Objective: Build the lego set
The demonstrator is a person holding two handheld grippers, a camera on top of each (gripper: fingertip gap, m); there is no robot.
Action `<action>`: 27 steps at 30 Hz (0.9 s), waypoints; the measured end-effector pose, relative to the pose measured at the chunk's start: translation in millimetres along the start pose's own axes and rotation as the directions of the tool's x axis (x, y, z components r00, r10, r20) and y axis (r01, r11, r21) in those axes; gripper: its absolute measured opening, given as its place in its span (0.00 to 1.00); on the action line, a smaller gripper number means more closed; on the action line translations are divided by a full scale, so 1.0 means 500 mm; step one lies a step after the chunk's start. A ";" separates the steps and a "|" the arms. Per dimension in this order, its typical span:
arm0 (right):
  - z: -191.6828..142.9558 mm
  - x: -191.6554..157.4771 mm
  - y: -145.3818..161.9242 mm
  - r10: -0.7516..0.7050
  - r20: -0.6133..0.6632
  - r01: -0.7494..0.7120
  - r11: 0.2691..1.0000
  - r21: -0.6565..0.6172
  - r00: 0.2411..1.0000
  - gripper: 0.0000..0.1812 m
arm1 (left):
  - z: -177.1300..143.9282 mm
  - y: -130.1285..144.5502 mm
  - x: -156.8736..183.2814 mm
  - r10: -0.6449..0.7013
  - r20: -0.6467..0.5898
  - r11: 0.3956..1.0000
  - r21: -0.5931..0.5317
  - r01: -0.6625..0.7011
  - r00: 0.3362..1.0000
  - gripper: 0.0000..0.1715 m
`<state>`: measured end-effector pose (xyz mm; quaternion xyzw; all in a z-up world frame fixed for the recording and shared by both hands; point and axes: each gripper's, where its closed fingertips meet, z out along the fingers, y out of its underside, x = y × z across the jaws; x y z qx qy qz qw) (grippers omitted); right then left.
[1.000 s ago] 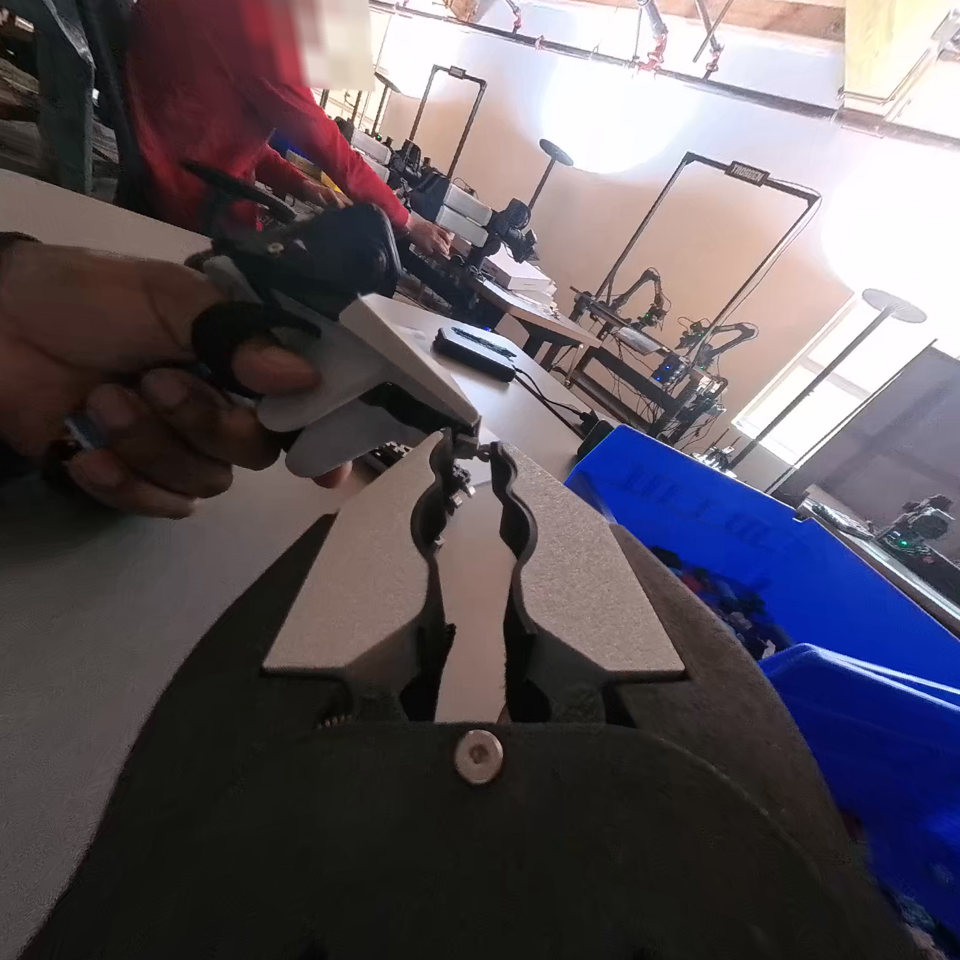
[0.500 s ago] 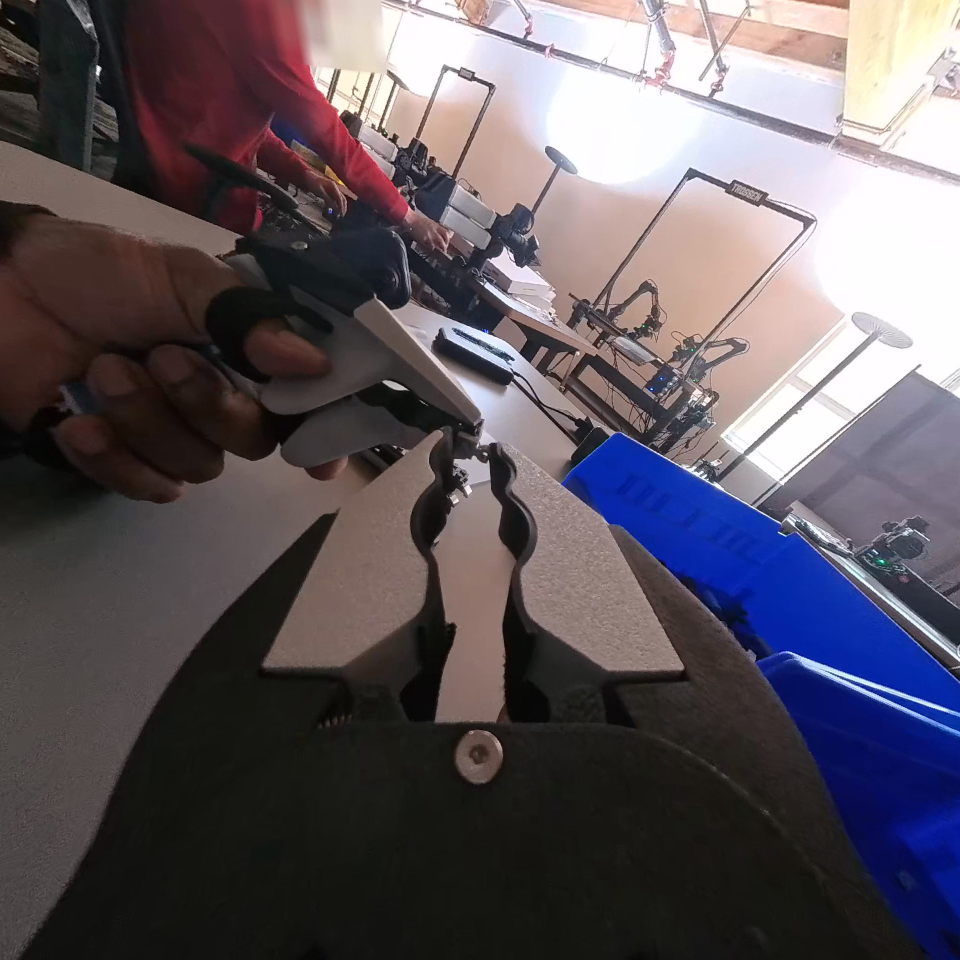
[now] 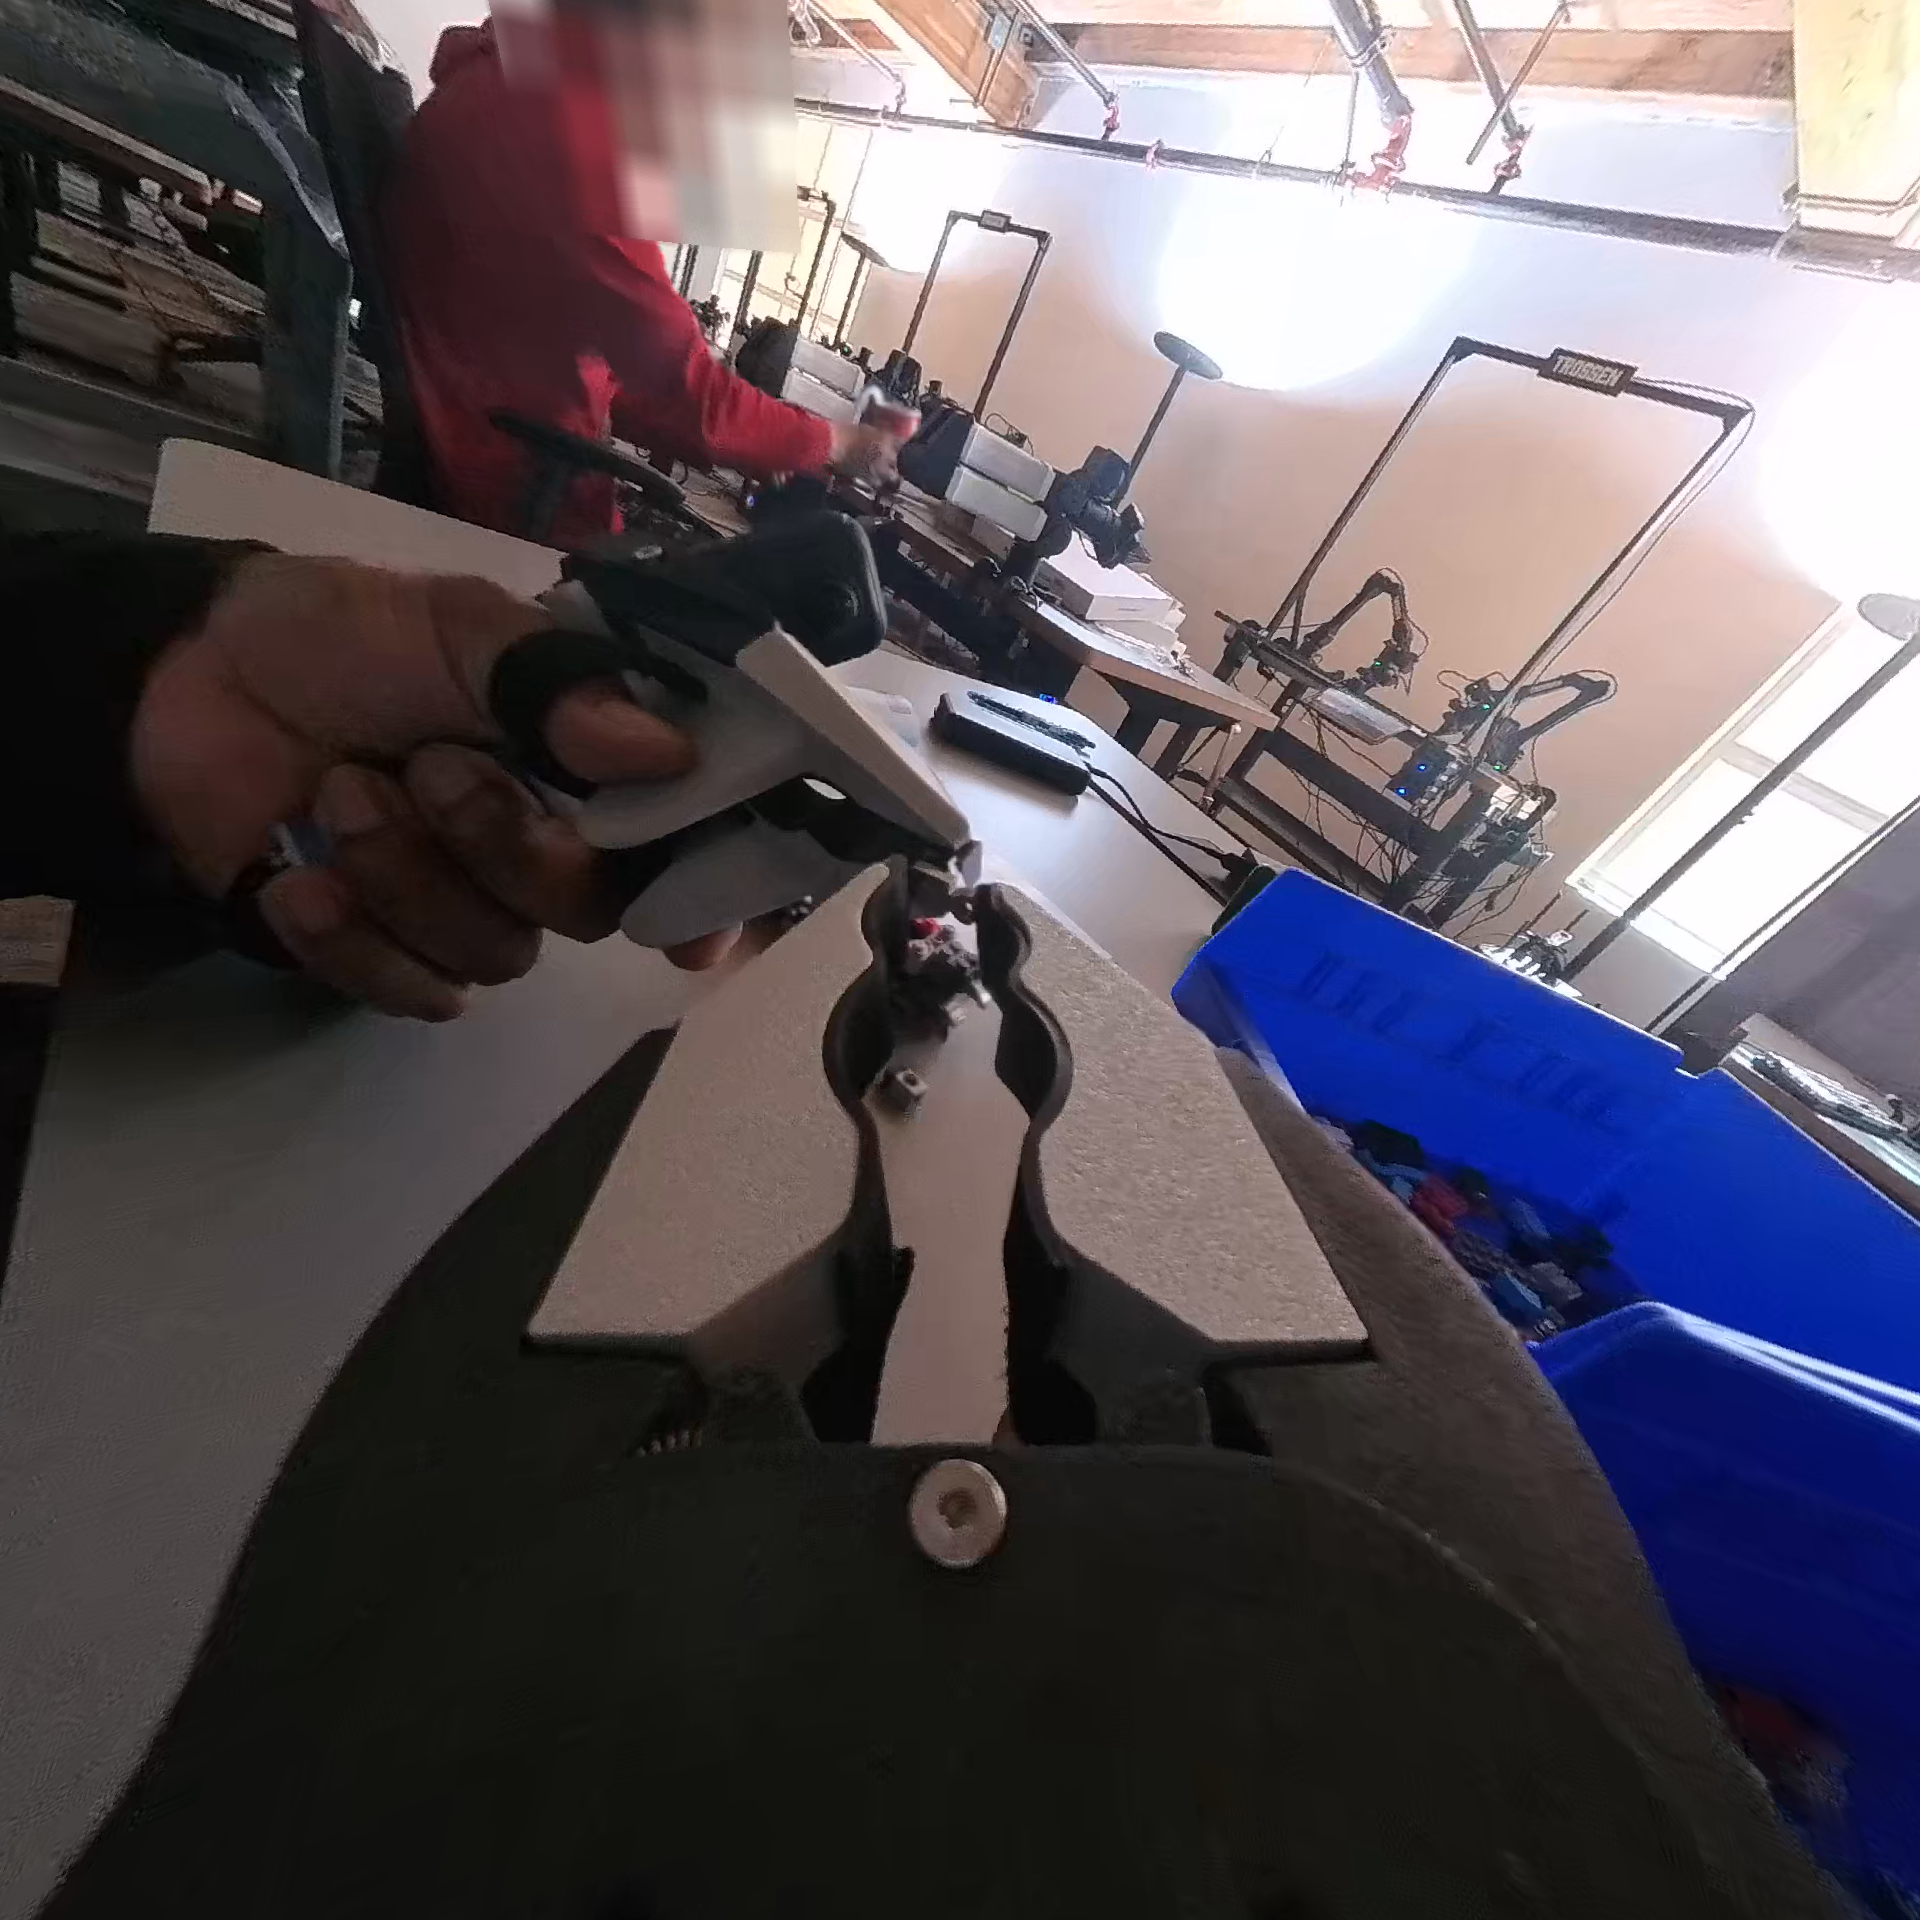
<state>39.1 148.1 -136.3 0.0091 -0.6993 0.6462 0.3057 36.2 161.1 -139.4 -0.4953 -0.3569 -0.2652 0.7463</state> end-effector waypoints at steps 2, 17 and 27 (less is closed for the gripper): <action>0.000 0.000 0.002 -0.013 -0.009 0.013 1.000 -0.007 1.000 0.08 | 0.000 0.000 -0.002 -0.001 0.004 1.000 -0.001 0.001 1.000 0.04; 0.001 0.005 0.012 -0.464 -0.154 0.443 0.884 -0.151 0.872 0.07 | 0.000 -0.002 -0.017 -0.073 0.035 0.997 0.034 0.072 0.997 0.04; 0.016 0.011 0.099 -0.134 0.013 0.132 0.954 -0.267 0.991 0.08 | -0.032 -0.029 -0.043 -0.039 0.134 0.996 0.080 0.029 0.990 0.05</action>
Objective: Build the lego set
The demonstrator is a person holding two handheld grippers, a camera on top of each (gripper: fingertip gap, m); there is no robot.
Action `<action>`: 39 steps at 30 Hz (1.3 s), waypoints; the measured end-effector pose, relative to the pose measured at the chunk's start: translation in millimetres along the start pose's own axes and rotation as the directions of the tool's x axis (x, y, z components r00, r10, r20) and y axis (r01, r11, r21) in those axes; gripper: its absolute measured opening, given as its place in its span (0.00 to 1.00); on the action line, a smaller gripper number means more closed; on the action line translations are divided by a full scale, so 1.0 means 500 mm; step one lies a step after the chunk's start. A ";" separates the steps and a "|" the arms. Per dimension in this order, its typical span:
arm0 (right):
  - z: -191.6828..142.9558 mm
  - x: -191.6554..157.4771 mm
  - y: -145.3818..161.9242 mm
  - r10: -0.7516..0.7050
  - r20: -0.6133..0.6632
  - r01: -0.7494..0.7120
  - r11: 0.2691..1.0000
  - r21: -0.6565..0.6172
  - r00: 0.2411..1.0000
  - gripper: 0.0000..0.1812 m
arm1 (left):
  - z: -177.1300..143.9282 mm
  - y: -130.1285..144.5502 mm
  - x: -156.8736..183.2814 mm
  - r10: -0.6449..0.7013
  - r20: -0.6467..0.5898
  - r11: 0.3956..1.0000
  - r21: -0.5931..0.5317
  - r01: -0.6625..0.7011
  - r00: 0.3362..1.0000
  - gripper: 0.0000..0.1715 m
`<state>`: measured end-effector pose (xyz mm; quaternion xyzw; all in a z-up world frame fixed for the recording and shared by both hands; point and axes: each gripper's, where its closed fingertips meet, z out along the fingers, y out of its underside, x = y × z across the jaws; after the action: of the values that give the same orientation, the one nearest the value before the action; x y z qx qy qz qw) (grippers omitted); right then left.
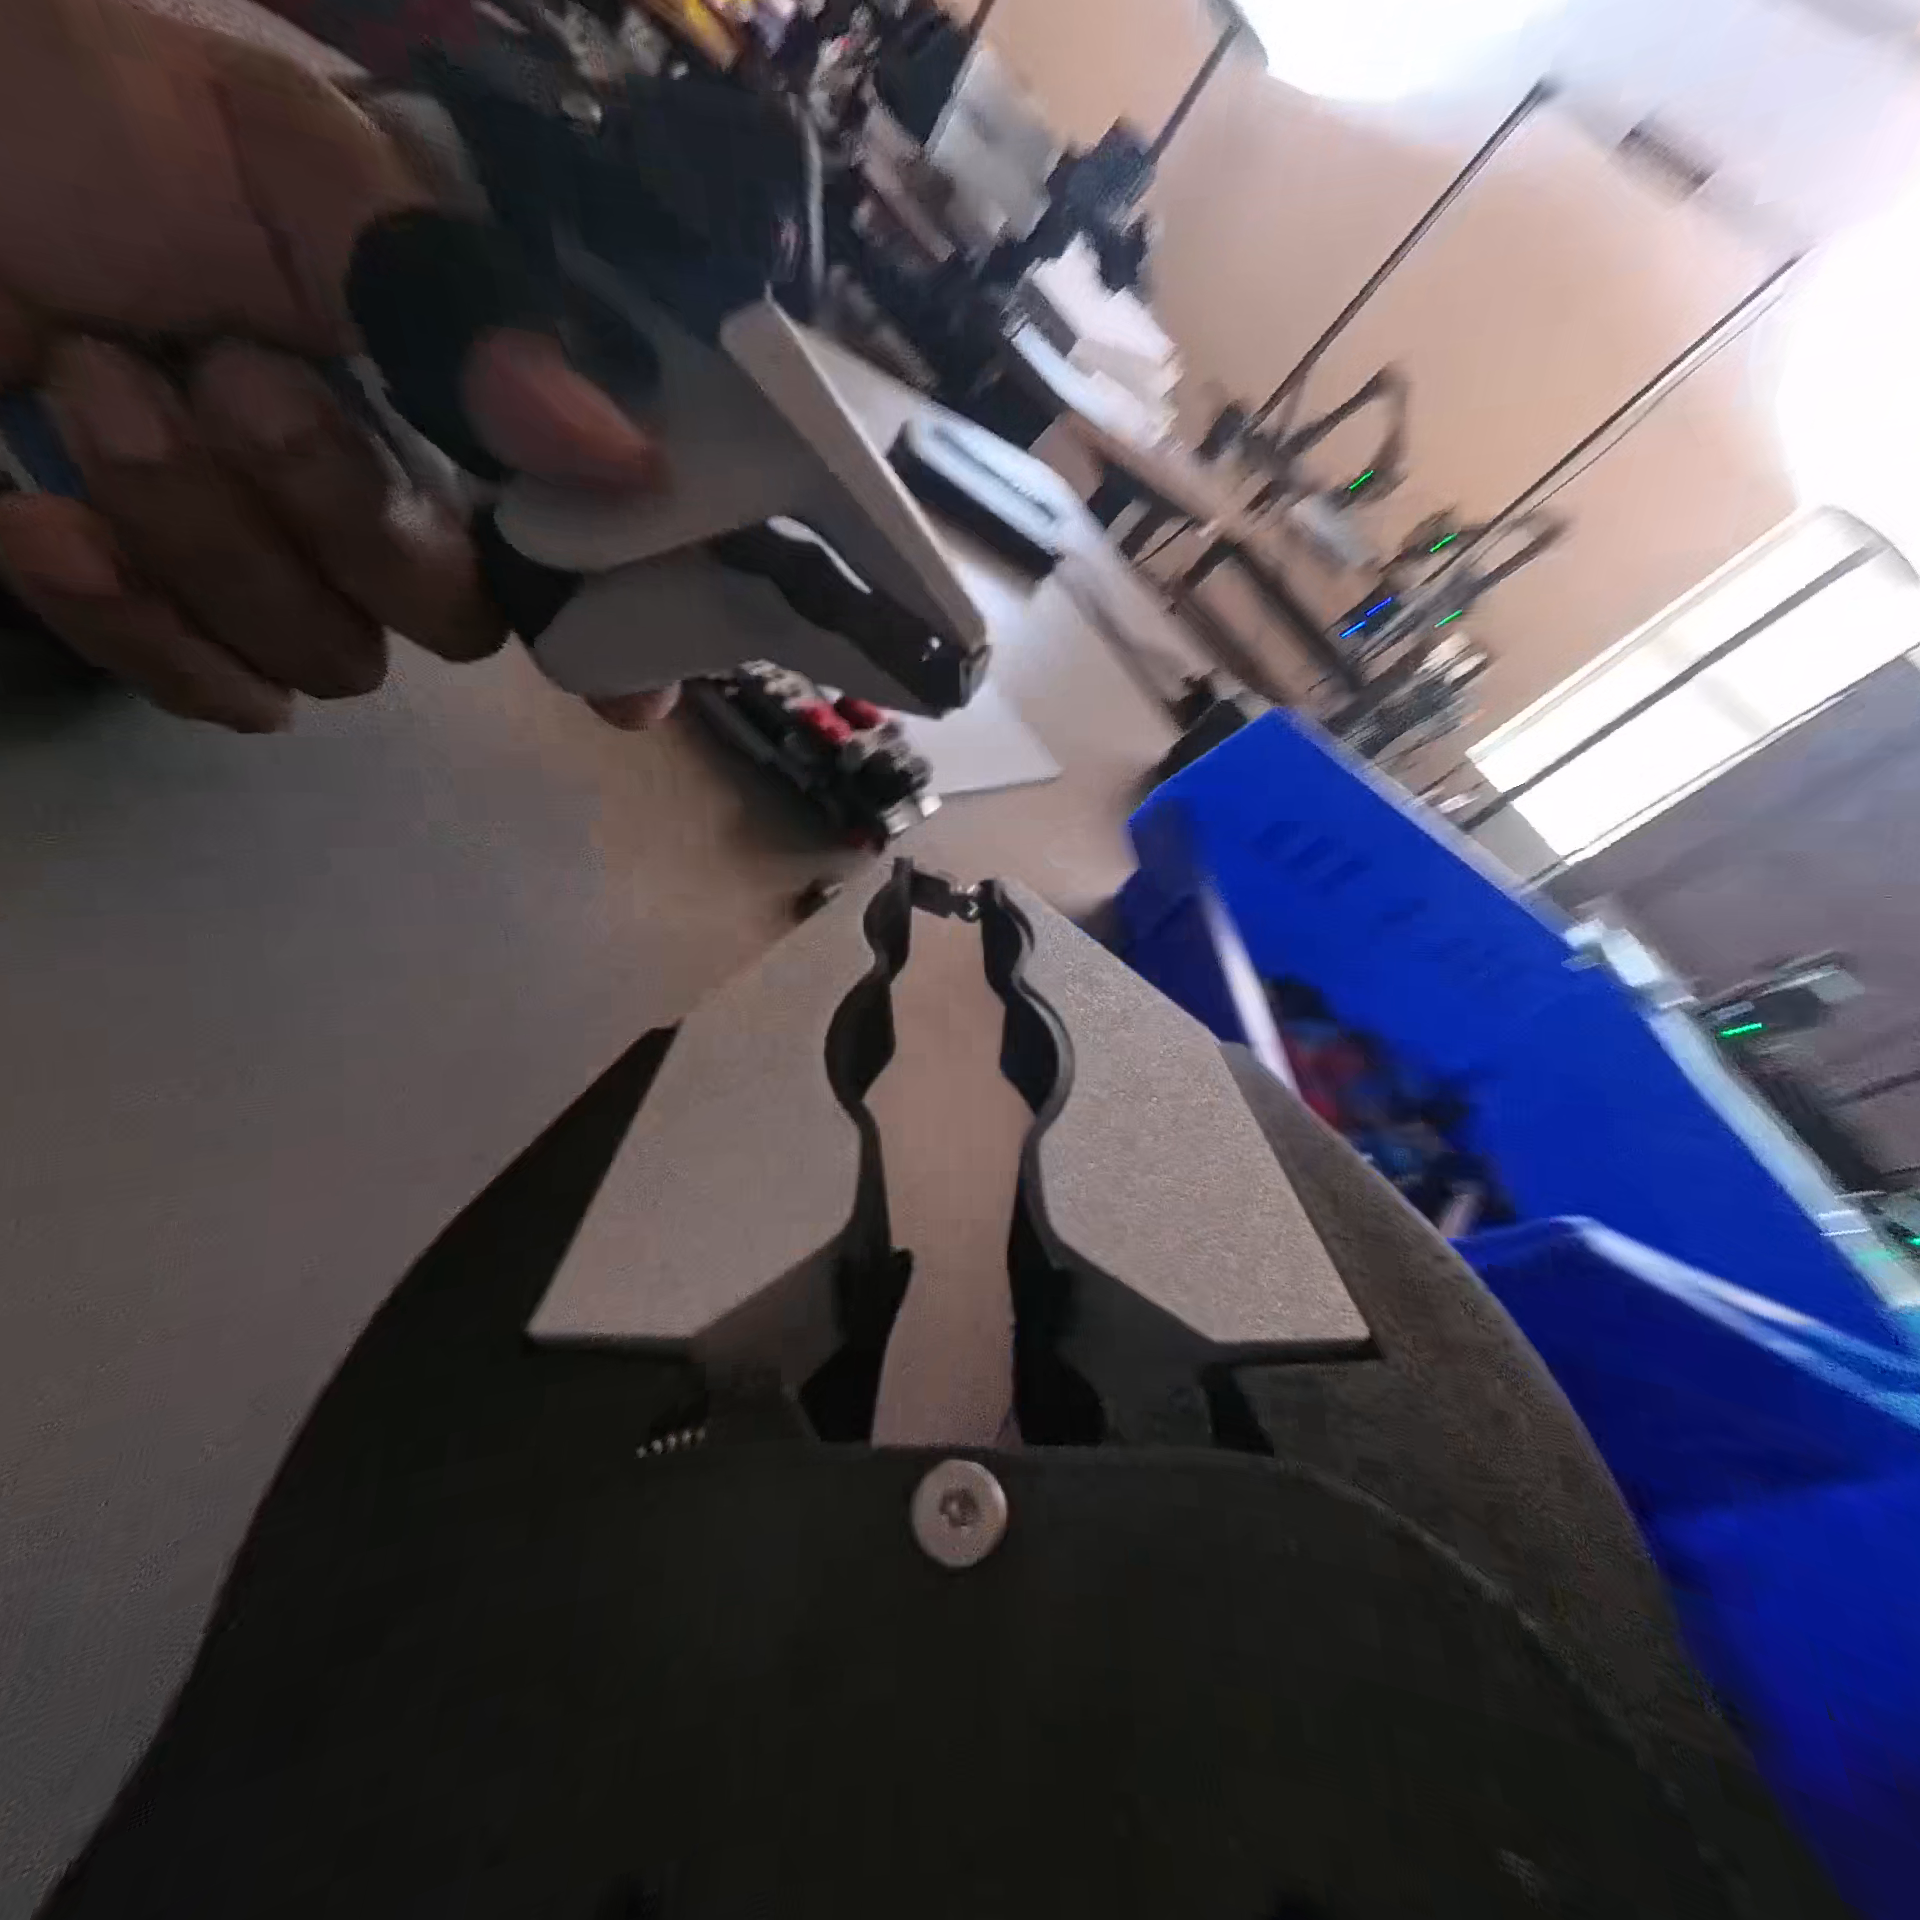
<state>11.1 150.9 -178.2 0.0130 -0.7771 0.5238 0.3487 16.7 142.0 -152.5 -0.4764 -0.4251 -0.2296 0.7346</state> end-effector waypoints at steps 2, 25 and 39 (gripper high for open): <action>0.013 -0.019 0.025 0.106 0.107 -0.099 0.993 -0.072 0.989 0.08 | 0.005 0.008 -0.009 0.027 0.042 0.999 -0.025 -0.026 0.999 0.05; 0.044 -0.050 0.136 0.358 0.256 -0.220 0.869 -0.442 0.898 0.14 | 0.003 0.010 -0.025 0.063 0.108 0.998 -0.036 -0.059 0.992 0.05; -0.022 0.005 -0.053 0.141 0.054 -0.148 0.973 0.177 0.989 0.12 | 0.011 0.014 0.006 -0.030 0.019 0.996 0.086 0.029 0.999 0.05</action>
<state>25.4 148.7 -153.1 -0.0013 -0.7322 0.6157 0.2912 21.5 150.3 -152.5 -0.4402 -0.4489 -0.2171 0.7467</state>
